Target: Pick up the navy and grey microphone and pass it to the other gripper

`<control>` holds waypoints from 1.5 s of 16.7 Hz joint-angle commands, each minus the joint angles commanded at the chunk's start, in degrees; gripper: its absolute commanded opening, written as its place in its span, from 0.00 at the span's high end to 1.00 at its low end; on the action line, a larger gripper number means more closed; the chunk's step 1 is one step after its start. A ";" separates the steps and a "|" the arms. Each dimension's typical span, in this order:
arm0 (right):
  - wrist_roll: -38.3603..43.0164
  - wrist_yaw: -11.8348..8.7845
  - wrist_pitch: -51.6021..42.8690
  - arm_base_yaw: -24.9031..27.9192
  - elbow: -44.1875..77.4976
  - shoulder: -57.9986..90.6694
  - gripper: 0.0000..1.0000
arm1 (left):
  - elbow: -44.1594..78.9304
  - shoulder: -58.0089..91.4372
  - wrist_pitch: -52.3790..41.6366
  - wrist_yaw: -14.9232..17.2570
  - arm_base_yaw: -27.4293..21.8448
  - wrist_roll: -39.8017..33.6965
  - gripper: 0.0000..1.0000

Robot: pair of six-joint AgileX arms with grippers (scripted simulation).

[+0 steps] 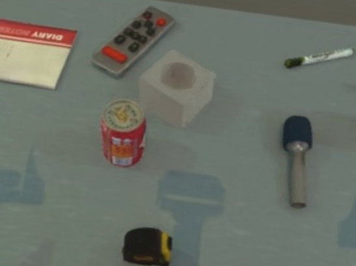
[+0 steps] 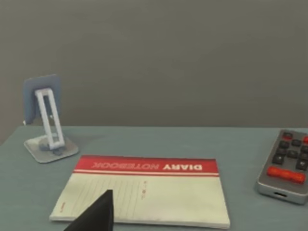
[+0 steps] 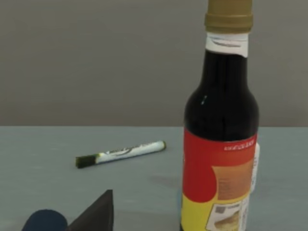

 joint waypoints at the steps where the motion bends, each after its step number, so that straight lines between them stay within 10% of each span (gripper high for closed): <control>1: 0.00 0.00 0.00 0.00 0.00 0.00 0.00 | 0.00 0.00 0.00 0.00 0.00 0.00 0.00; 8: 3.76 0.29 -7.72 3.57 11.06 12.58 0.00 | 0.00 0.00 0.00 0.00 0.00 0.00 0.00; 25: 24.21 2.50 -51.56 22.52 70.46 97.88 0.00 | 0.00 0.00 0.00 0.00 0.00 0.00 0.00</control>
